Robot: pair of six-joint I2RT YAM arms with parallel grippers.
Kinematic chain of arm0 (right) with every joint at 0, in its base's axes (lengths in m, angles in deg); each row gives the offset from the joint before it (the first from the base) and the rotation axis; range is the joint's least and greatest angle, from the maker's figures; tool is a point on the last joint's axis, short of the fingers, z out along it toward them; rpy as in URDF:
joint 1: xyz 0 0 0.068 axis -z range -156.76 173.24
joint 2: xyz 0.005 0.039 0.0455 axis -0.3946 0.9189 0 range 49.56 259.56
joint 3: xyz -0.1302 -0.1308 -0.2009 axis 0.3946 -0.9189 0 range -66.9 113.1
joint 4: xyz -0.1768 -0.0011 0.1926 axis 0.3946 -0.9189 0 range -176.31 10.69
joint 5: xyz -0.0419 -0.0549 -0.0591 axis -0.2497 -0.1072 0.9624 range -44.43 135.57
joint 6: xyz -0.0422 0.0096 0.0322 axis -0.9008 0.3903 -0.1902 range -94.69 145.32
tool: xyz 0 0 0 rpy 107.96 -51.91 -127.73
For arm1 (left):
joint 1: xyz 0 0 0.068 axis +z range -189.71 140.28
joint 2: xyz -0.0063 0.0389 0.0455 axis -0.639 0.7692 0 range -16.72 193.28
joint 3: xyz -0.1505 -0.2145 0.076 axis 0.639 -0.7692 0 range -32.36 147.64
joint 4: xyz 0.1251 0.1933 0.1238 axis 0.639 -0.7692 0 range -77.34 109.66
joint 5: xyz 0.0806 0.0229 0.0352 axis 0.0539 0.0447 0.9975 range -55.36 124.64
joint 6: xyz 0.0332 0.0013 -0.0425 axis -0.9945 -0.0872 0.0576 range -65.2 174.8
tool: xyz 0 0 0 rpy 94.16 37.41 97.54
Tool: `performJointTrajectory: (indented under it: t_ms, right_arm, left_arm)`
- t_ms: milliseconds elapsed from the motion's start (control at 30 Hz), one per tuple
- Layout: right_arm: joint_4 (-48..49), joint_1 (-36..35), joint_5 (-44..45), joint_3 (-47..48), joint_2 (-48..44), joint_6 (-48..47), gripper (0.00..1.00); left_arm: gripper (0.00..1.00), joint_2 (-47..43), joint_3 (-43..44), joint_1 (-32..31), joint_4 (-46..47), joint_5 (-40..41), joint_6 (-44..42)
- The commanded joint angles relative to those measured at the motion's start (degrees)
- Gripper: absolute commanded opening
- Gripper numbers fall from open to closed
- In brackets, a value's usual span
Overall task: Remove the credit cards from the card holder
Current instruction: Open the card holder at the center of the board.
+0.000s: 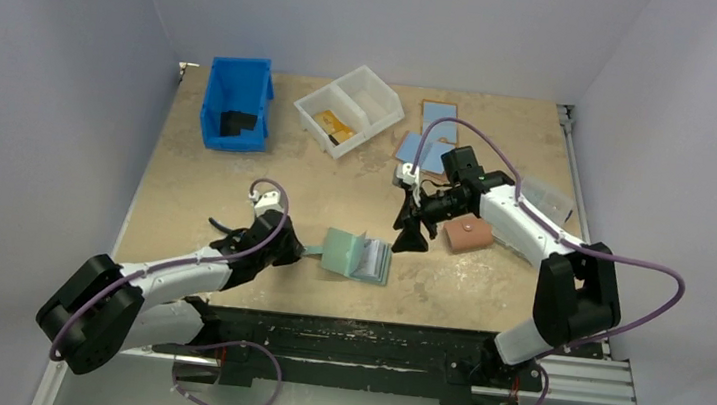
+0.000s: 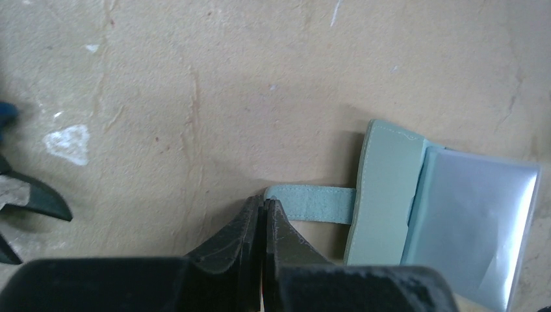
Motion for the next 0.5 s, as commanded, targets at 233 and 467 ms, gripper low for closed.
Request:
performJointTrajectory:
  t_ms: [233, 467]
  right_arm:
    - [14.7, -7.2, 8.7, -6.5, -3.7, 6.8, 0.5]
    - [20.3, -13.8, 16.6, -5.3, 0.8, 14.5, 0.1]
  left_arm:
    - [0.36, -21.7, 7.0, 0.2, -16.3, 6.0, -4.9]
    - [0.83, -28.4, 5.9, 0.2, -3.9, -14.1, -5.4]
